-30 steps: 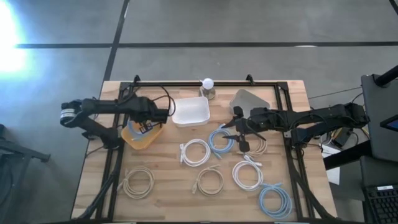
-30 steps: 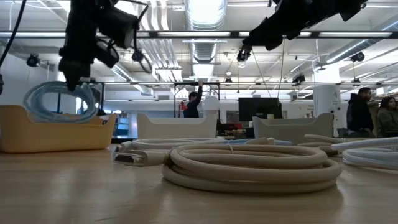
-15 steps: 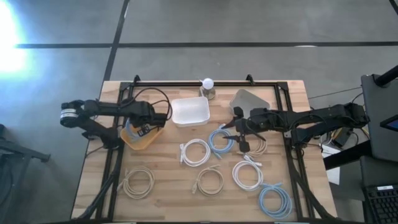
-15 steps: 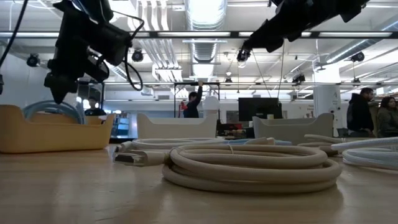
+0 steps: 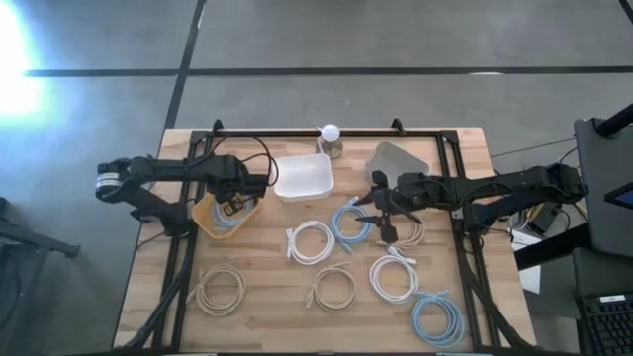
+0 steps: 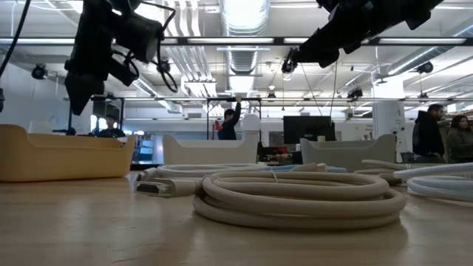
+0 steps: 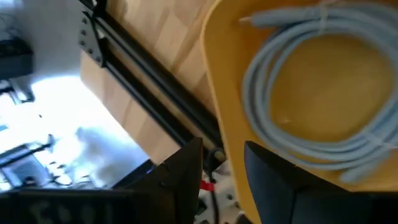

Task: Sort HDMI cables
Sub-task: Put the top white hdmi cable into the white bin

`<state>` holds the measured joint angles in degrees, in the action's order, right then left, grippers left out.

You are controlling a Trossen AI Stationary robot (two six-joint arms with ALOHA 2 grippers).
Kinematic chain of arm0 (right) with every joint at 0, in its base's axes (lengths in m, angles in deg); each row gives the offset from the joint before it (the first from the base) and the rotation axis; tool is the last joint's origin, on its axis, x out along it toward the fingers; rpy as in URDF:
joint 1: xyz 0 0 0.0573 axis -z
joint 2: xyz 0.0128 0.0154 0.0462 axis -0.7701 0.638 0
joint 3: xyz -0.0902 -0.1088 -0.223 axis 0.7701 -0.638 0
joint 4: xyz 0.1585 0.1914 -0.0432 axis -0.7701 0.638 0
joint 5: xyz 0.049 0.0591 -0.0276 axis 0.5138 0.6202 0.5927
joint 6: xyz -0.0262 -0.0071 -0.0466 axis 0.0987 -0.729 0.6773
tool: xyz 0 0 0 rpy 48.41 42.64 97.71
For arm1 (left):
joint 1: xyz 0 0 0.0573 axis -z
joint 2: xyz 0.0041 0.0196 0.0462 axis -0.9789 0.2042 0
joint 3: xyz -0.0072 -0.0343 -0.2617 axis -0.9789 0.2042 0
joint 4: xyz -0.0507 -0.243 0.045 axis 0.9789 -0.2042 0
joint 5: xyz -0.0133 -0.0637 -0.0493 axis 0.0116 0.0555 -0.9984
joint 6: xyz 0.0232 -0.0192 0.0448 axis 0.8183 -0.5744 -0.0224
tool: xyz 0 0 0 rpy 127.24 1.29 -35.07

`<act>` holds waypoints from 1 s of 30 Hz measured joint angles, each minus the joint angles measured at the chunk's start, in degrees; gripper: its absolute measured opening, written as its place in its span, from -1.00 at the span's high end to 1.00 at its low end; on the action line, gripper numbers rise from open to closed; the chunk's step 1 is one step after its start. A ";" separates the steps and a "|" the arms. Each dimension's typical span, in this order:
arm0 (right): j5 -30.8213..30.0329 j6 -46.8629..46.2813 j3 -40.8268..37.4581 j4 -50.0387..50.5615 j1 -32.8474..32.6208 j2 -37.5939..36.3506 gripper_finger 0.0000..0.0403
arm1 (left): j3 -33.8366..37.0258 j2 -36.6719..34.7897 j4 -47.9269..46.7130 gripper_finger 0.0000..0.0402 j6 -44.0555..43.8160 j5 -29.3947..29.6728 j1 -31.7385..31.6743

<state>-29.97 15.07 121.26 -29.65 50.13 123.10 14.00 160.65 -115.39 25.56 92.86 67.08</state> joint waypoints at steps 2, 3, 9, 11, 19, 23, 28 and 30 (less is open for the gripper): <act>0.00 -1.06 0.00 -2.20 0.00 1.03 0.06 | -1.40 0.00 0.01 0.28 -0.68 -0.83 0.02; 0.00 -1.99 0.00 -3.59 -0.02 1.83 0.06 | -2.24 0.00 0.01 0.28 -0.99 -1.10 0.06; 0.13 -5.59 0.17 -11.26 -0.02 11.83 0.06 | -7.61 -0.12 1.74 0.28 -1.70 -0.63 1.36; 0.11 -7.06 1.24 -11.43 -0.02 15.59 0.06 | -9.12 -0.27 3.34 0.28 -1.78 -0.62 2.02; -1.46 -11.75 8.65 -11.31 0.00 29.62 0.06 | -11.67 -0.52 10.77 0.28 -1.39 -0.12 4.05; -1.47 -11.62 13.01 -11.32 0.03 35.64 0.06 | -11.39 -0.52 11.17 0.28 -1.37 0.78 4.59; -2.86 -11.19 18.80 -9.46 0.08 42.42 0.08 | -11.39 -0.52 11.22 0.28 -1.34 0.91 5.26; -3.08 -10.37 21.32 -7.79 0.13 44.76 0.10 | -11.39 -0.52 11.28 0.28 -1.36 0.91 5.64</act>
<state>-33.05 4.70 142.58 -37.44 50.26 167.86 2.62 160.12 -104.11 24.20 93.77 72.73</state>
